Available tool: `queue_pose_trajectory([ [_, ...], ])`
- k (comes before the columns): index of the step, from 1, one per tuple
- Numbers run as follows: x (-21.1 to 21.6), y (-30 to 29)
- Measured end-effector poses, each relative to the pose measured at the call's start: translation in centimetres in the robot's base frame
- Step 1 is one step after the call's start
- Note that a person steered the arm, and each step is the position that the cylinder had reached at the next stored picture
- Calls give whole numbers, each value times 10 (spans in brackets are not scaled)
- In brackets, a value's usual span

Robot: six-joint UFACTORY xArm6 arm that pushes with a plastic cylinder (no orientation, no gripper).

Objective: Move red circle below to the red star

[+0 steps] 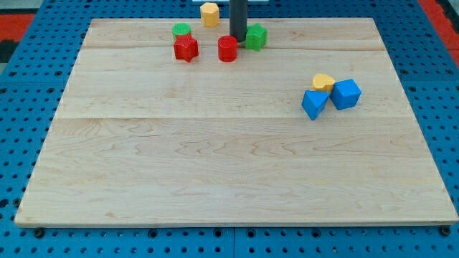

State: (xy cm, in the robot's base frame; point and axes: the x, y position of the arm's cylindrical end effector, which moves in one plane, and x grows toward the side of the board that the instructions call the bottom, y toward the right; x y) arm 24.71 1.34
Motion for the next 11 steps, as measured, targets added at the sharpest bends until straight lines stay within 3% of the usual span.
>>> queue_pose_trajectory([
  [1, -15, 1],
  [2, -3, -6],
  [3, 37, -19],
  [4, 42, -21],
  [5, 53, 46],
  [6, 88, 18],
  [7, 98, -64],
  [8, 79, -28],
  [9, 47, -62],
  [10, 126, -99],
  [11, 144, -125],
])
